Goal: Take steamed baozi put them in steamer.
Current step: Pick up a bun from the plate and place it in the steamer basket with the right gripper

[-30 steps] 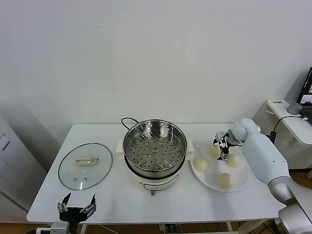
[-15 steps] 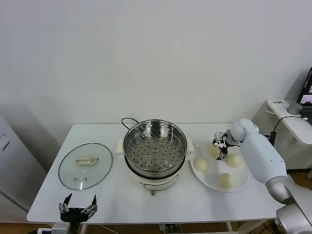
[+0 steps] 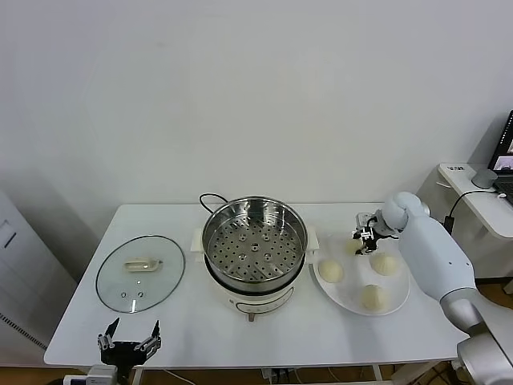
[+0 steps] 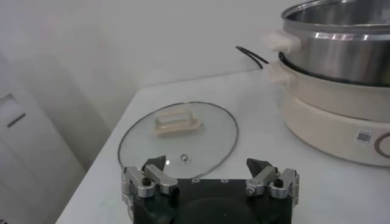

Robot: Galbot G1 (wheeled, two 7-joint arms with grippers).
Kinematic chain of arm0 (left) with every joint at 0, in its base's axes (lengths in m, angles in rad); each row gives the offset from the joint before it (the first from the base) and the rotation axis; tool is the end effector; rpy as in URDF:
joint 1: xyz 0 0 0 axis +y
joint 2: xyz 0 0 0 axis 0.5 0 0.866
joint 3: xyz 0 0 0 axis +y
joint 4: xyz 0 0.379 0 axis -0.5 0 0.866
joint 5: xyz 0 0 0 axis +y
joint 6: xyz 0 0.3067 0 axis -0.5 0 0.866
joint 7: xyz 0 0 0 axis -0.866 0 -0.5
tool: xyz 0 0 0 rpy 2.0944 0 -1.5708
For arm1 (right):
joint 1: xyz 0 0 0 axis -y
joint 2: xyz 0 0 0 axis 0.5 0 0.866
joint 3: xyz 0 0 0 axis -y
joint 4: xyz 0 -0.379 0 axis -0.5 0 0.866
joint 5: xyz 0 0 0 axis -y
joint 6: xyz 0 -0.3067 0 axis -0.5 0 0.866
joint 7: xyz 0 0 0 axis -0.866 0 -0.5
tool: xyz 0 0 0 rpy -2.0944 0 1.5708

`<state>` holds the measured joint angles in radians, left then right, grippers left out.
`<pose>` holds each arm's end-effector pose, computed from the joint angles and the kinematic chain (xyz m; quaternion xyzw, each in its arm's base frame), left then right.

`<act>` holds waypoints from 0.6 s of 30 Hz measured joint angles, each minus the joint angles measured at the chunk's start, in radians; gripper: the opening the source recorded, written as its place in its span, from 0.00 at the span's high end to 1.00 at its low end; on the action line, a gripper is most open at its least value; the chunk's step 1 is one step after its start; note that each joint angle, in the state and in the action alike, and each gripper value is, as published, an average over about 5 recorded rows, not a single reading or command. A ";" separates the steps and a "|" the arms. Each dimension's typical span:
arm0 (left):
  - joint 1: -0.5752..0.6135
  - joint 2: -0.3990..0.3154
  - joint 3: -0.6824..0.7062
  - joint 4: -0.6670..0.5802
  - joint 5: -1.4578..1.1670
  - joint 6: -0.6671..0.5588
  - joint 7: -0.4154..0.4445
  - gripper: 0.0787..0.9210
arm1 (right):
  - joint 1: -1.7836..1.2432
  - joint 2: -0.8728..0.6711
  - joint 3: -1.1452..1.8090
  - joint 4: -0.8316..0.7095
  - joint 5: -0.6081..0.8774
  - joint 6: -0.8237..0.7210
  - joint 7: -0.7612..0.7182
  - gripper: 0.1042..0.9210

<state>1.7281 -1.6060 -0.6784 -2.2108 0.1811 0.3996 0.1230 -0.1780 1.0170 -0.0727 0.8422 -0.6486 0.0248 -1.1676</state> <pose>0.0648 0.0310 -0.3061 0.0333 -0.9681 -0.0933 0.2302 0.5527 -0.1974 -0.2192 0.4333 -0.6153 0.5482 0.3649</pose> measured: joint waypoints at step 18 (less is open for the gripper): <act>-0.001 -0.003 0.060 -0.007 0.039 -0.018 -0.033 0.12 | 0.465 0.048 -0.443 0.026 0.539 0.199 -0.276 0.57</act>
<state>1.7270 -1.6089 -0.6184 -2.2176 0.2202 0.3811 0.0900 0.2874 1.0654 -0.5153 0.8680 -0.1099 0.2238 -1.4433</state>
